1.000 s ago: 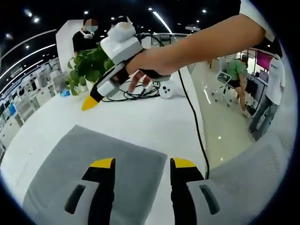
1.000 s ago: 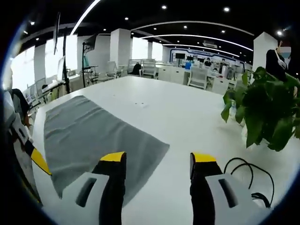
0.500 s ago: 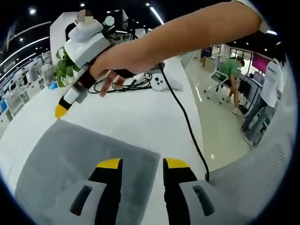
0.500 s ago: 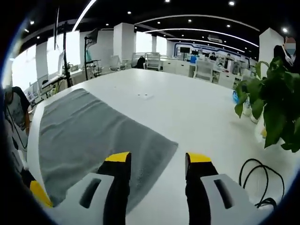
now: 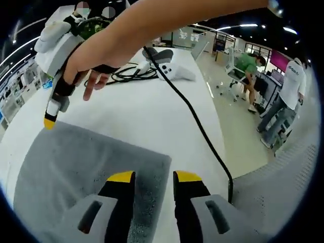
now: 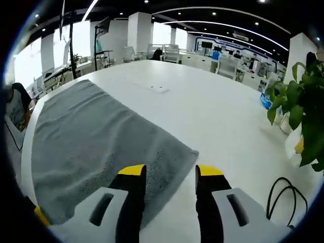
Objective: Fold the towel on the table until its edges align and the towel forms a compact rectangular stack.
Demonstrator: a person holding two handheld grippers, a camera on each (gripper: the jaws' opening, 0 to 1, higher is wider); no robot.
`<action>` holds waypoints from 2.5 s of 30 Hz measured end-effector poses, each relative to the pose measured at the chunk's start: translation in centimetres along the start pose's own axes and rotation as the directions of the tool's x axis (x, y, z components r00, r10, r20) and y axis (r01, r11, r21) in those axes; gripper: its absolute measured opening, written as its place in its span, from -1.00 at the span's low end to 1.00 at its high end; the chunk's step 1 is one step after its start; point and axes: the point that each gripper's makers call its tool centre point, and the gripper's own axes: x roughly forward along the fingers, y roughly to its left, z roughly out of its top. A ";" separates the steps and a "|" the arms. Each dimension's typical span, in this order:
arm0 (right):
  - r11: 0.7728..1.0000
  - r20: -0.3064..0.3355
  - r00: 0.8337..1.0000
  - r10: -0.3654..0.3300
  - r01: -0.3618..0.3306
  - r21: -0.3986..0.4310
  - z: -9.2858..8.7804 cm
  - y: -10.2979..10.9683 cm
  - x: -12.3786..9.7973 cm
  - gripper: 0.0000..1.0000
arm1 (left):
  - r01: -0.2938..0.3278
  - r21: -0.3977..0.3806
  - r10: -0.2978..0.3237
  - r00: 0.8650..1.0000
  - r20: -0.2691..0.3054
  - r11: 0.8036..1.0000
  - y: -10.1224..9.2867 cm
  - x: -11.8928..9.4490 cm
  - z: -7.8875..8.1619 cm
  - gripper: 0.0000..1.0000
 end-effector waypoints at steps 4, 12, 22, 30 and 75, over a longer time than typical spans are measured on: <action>1.000 -0.001 1.000 -0.004 0.004 0.014 0.4 -0.9 1.5 -0.28 | 0.007 0.000 -0.007 1.000 -0.015 1.000 0.2 0.6 0.1 -0.41; 0.997 -0.029 0.999 -0.025 0.026 0.066 -0.7 -2.4 4.3 -0.34 | 0.009 0.037 -0.007 0.998 -0.057 0.999 0.1 1.2 -0.1 -0.46; 0.995 -0.024 0.999 0.029 -0.026 0.092 -0.9 -2.6 4.6 -0.76 | -0.021 -0.060 0.015 0.996 -0.087 0.998 0.9 1.8 0.4 -0.77; 0.997 -0.041 0.999 0.021 -0.018 0.079 -1.7 -3.4 3.7 -0.97 | -0.005 -0.143 -0.004 0.998 -0.067 0.990 0.9 2.7 1.3 -0.94; 0.981 0.049 0.982 -0.183 0.179 0.069 6.7 -8.2 -7.9 -0.99 | -0.084 -0.157 0.128 0.946 0.298 0.984 0.8 -4.5 14.8 -0.95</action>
